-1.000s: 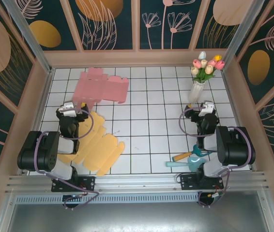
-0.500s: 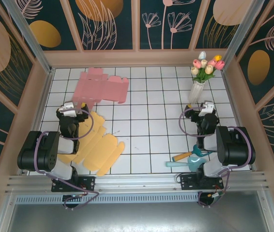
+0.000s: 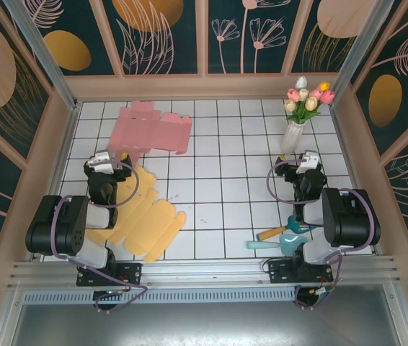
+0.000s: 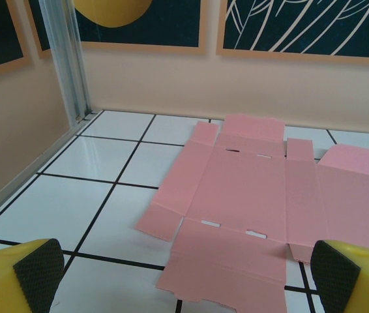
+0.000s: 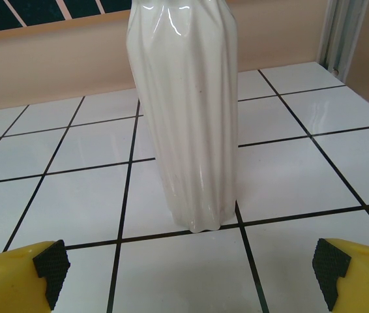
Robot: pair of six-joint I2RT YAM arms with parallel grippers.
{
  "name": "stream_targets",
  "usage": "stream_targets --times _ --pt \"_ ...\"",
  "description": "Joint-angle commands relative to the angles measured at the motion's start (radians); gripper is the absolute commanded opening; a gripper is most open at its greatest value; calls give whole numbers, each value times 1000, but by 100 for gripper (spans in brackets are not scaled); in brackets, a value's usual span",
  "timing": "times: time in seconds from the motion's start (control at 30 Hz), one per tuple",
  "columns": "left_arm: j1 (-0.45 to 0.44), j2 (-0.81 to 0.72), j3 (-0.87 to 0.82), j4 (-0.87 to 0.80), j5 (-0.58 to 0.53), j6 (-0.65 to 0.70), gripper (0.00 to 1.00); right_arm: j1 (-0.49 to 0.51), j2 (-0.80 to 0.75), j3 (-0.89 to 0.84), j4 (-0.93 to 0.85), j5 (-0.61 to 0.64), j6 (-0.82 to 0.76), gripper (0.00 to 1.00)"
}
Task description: Fold the paper box
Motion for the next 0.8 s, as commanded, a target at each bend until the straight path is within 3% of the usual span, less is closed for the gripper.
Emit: stream_targets --times 0.0,0.57,0.63,0.77 --pt "8 -3 15 3 17 -2 99 -5 0 17 33 -18 4 99" --pt "8 -33 26 -36 57 23 99 1 -1 17 35 -13 -3 99" --pt "-4 -118 67 -178 4 17 99 16 -47 49 -59 -12 -23 99" --pt "-26 -254 75 -287 -199 -66 99 52 -174 107 -260 144 1 99"
